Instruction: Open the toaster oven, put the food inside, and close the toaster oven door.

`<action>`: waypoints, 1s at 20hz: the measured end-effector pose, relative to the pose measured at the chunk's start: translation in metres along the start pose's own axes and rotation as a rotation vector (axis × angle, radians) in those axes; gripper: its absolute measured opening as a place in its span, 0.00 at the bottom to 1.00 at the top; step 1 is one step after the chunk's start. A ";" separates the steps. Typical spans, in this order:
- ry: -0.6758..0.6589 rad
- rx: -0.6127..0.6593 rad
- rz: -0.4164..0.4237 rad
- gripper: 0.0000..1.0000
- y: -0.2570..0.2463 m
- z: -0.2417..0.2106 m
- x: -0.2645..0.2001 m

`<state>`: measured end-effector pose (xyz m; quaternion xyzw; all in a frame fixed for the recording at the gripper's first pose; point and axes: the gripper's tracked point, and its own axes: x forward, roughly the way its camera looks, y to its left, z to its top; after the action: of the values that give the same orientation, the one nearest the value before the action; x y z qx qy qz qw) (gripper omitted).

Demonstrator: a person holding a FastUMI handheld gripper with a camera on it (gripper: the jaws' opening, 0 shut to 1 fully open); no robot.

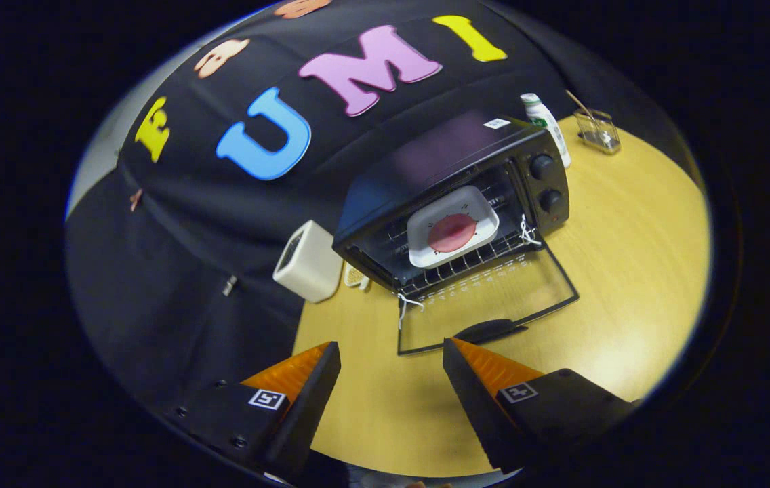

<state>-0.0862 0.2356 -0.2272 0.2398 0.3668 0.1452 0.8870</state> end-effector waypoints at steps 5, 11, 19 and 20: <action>0.163 -0.235 -0.153 0.99 -0.038 -0.050 0.019; 0.341 -0.307 -0.296 0.99 -0.081 -0.094 0.059; 0.366 -0.300 -0.456 0.99 -0.122 -0.095 0.098; 0.349 -0.288 -0.471 0.99 -0.124 -0.091 0.104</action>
<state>-0.0700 0.2048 -0.4099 -0.0079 0.5344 0.0253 0.8448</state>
